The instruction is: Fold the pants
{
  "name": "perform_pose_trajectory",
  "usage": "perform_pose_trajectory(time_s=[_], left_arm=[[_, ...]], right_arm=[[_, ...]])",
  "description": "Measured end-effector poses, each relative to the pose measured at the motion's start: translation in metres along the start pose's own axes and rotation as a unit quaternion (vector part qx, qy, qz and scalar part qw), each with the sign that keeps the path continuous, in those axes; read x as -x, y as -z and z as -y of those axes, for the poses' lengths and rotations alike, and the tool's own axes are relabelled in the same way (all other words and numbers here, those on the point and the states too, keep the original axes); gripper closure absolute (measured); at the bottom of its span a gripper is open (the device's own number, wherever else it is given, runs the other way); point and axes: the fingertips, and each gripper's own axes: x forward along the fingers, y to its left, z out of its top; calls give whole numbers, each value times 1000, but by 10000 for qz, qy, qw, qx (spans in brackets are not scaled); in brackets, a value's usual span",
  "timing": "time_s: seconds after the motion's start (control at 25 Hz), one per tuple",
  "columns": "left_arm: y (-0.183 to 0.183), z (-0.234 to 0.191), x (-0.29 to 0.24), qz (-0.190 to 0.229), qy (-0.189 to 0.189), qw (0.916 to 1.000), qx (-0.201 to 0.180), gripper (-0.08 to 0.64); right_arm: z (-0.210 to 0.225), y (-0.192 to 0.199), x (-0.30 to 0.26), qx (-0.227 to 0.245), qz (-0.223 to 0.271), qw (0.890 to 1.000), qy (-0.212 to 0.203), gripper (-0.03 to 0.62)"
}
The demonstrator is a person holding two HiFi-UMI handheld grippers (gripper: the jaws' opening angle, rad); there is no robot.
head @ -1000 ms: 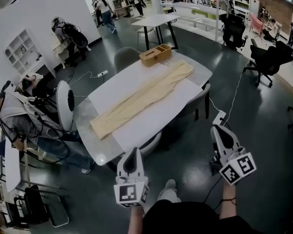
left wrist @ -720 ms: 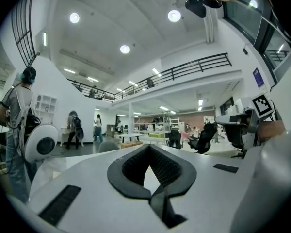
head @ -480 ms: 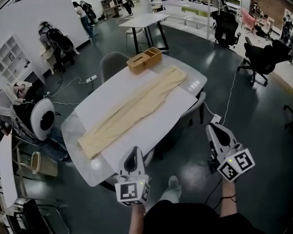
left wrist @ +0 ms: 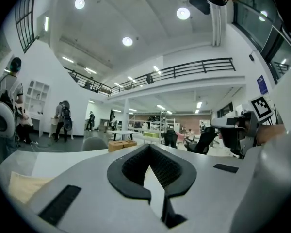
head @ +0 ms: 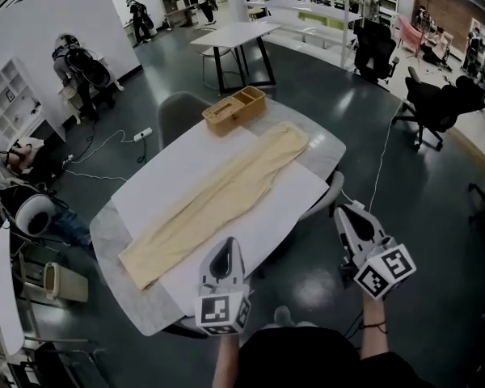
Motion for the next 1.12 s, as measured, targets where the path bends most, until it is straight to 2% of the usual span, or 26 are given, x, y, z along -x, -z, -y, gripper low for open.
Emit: perform_pose_trajectory(time_s=[0.4,0.64,1.12], left_arm=[[10,-15,-52,-185,87,9997,102,546],[17,-23,-96,-320,-3,9993,213,546],[42,-27,-227,-728,-362,9955,482,546]], right_arm=[[37,22,-50,-203,-227,9994,153,578],[69,32,-91,-317,-384,9987,84,578],[175,59,-210,-571,-1028,9926,-305,578]])
